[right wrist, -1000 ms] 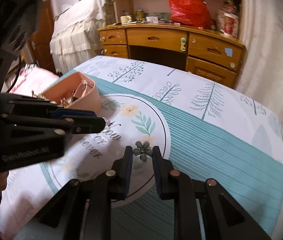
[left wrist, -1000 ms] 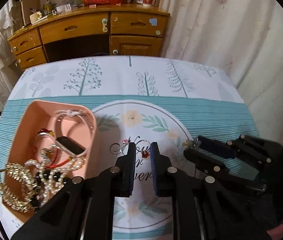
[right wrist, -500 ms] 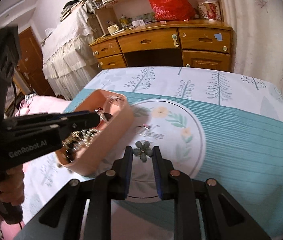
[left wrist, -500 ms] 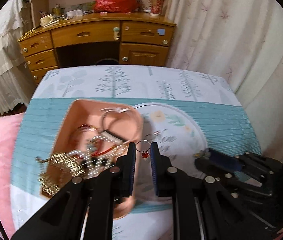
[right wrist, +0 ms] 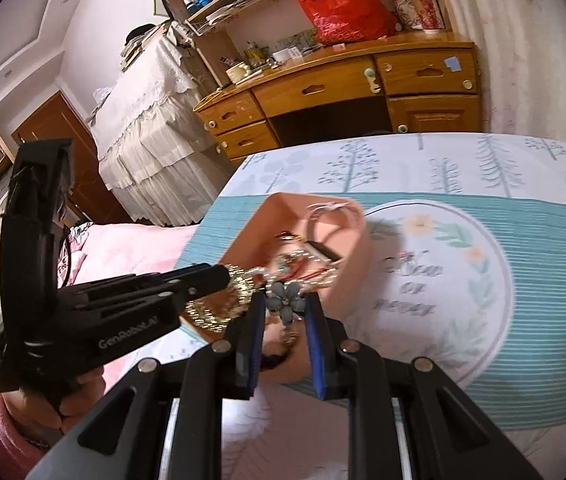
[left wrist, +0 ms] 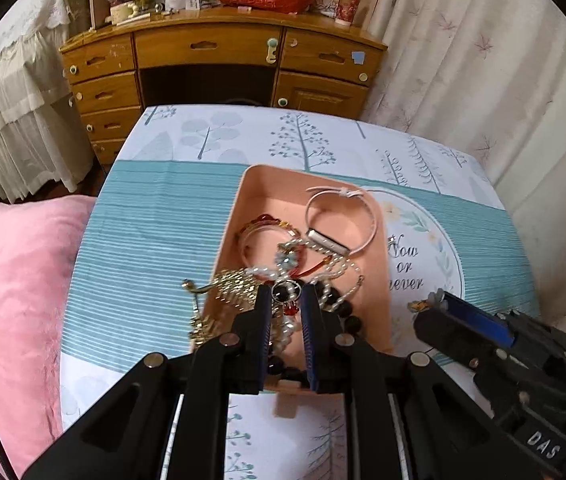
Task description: Organize jewelry
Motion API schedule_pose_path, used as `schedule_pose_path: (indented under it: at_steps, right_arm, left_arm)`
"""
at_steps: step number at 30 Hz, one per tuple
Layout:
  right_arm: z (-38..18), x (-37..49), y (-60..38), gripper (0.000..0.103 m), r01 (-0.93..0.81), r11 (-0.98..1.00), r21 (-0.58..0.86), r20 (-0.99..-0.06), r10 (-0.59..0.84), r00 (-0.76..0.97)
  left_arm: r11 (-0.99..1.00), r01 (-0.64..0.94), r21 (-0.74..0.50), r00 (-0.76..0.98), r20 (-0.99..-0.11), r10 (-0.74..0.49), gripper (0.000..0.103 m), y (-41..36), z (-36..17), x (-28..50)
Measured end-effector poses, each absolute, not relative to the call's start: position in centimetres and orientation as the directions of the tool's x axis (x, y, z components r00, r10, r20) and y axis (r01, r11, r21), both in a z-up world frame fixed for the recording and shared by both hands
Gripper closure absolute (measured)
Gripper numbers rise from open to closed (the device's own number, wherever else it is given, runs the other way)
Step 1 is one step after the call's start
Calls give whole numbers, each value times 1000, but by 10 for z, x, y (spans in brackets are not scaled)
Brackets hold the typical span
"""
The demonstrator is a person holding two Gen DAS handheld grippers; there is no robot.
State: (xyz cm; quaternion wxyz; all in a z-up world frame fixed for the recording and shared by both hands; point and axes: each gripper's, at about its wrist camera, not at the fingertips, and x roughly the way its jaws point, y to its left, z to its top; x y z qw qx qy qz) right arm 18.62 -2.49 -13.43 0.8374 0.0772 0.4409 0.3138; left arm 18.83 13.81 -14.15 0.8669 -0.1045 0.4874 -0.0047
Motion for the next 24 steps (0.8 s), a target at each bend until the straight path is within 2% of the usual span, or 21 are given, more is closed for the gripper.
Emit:
schedule_pose_path:
  at_steps: [2, 5, 9, 13, 17, 19, 21, 23, 24]
  right_arm:
    - [-135, 184, -14, 83, -463, 788, 405, -692, 595, 409]
    - [-138, 182, -2, 83, -468, 797, 383, -709, 578, 404]
    - [-136, 183, 0, 82, -447, 822, 352, -725, 542, 426]
    - [-134, 184, -8, 82, -430, 830, 356, -723, 536, 435]
    - [-135, 184, -15, 82, -411, 848, 335, -735, 508, 449]
    - [-137, 183, -19, 81, -396, 853, 338, -737, 502, 452]
    - [-140, 182, -22, 81, -381, 858, 343, -743, 497, 449]
    - [-142, 181, -25, 75, -372, 863, 342, -748, 490, 448]
    - [-143, 180, -27, 68, -369, 864, 342, -750, 487, 448]
  left_arm:
    - [981, -96, -172, 509, -855, -100, 91, 143, -145, 190]
    - [980, -111, -168, 497, -863, -91, 85, 151, -148, 189]
    - [977, -127, -170, 485, -870, -88, 68, 160, -149, 189]
    - [979, -138, -152, 490, -869, -66, 42, 161, -146, 189]
    - [984, -135, -116, 485, -874, -37, 35, 157, -145, 188]
    - [986, -137, -97, 473, -881, -21, 26, 154, -146, 187]
    - [988, -139, -62, 463, -886, 9, 24, 150, -146, 187]
    - [990, -136, -24, 456, -889, 41, 24, 145, -146, 185]
    - [991, -134, -7, 450, -891, 55, 24, 142, -146, 184]
